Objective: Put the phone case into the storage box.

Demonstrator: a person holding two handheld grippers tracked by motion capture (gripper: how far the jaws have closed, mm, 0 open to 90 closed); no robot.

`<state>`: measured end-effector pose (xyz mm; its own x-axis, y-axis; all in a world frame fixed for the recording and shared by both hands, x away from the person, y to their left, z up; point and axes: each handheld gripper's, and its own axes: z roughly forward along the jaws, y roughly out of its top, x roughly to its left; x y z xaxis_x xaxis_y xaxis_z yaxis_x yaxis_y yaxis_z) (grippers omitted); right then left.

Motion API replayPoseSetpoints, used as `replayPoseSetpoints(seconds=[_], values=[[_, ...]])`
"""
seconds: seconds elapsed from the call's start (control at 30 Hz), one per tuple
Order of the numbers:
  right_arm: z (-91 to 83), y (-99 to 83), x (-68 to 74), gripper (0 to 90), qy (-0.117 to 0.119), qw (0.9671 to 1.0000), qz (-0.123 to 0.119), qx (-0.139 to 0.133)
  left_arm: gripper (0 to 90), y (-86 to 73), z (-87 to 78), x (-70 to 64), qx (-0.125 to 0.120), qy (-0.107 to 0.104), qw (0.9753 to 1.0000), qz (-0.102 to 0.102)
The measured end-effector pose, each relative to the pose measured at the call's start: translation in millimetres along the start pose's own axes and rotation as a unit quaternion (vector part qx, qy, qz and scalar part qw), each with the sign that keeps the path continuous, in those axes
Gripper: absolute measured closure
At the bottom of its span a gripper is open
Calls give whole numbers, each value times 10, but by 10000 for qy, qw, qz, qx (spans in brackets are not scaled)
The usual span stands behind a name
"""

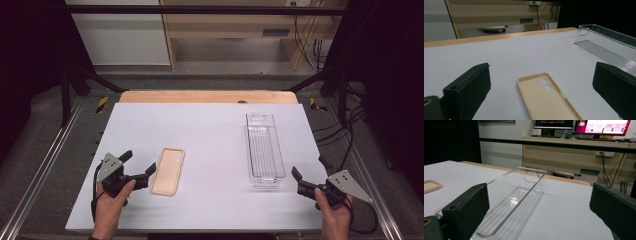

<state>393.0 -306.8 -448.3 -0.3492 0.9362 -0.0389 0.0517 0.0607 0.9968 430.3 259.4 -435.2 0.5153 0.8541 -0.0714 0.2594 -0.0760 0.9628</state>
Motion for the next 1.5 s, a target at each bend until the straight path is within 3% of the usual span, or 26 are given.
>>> replayPoseSetpoints(seconds=[0.07, 0.13, 0.53, 0.77, 0.93, 0.97, 1.1, 1.17, 1.3, 1.5], values=[[17, 2, 21, 29, 7, 10000, -45, 28, 17, 59, 113, -39, 76, -93, 9999, 10], [18, 4, 29, 29, 12, 10000, -75, 36, 17, 99, 180, -71, 193, -67, 9997, 136], [4, -13, 2, 29, -41, 10000, -16, 53, 20, 189, 485, -159, 745, -54, 9966, 339], [6, -8, -3, 29, -66, 9999, -44, 67, 24, 164, 662, -180, 1185, -104, 9922, 374], [3, -3, 11, 28, -73, 9999, -64, 79, 37, 158, 745, -171, 1332, -115, 9904, 343], [4, -6, 8, 28, -49, 9999, -47, 78, 38, 150, 778, -182, 1431, -149, 9889, 375], [0, -10, 8, 28, -24, 10000, -17, 92, 86, 138, 808, -204, 1477, -117, 9877, 507], [-2, -9, 21, 28, 7, 10000, -25, 80, 108, 132, 825, -210, 1474, -103, 9878, 486], [7, -7, 50, 28, 115, 9999, -62, 84, 109, 118, 849, -235, 1590, -158, 9857, 531], [34, -6, 102, 32, 437, 9990, -38, 75, 102, 112, 856, -266, 1714, -172, 9836, 535]])
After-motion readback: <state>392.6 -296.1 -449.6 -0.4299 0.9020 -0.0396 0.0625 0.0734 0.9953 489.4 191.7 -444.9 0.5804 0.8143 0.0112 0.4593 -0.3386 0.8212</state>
